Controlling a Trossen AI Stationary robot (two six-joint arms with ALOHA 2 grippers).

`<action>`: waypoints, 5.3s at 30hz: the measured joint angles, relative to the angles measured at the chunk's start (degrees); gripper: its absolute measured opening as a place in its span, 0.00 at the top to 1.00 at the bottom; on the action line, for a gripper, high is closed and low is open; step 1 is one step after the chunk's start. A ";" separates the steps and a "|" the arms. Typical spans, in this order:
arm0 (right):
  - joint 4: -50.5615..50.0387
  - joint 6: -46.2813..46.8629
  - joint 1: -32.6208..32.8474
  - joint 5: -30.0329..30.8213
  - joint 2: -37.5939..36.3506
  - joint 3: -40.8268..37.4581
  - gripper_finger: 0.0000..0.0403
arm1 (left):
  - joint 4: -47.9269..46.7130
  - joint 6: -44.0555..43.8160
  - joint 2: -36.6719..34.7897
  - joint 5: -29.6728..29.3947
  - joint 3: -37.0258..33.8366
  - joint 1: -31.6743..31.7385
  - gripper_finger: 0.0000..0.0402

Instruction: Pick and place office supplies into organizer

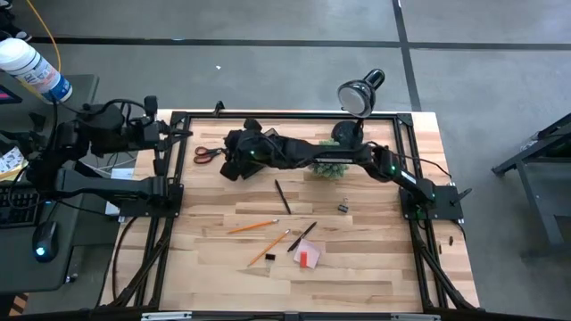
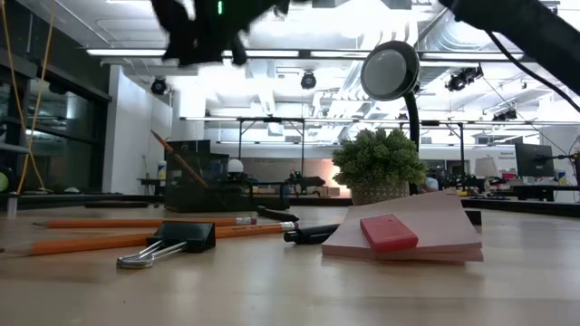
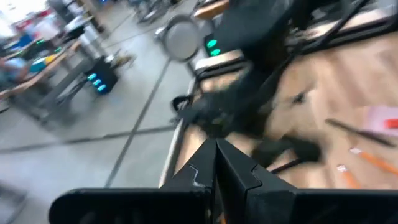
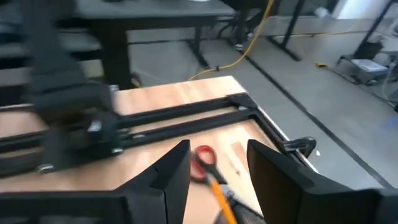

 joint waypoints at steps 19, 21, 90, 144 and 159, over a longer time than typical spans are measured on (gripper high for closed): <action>-20.28 6.61 11.85 10.73 -10.54 -4.08 0.65 | -7.11 -4.87 12.07 -3.31 0.42 6.89 1.00; -21.70 7.73 12.80 12.39 -10.54 -4.06 0.65 | -10.26 -6.41 13.89 -3.16 1.70 7.46 1.00; -24.05 17.58 17.93 16.11 -10.57 -4.21 0.65 | -31.32 2.15 54.69 17.59 13.62 41.49 1.00; -36.48 22.83 17.04 12.41 -11.10 -4.12 0.65 | -28.60 -22.63 56.14 14.32 13.60 45.77 1.00; -41.39 22.48 17.06 7.65 -11.10 -4.12 0.65 | -21.16 -34.20 47.51 16.73 5.44 44.45 1.00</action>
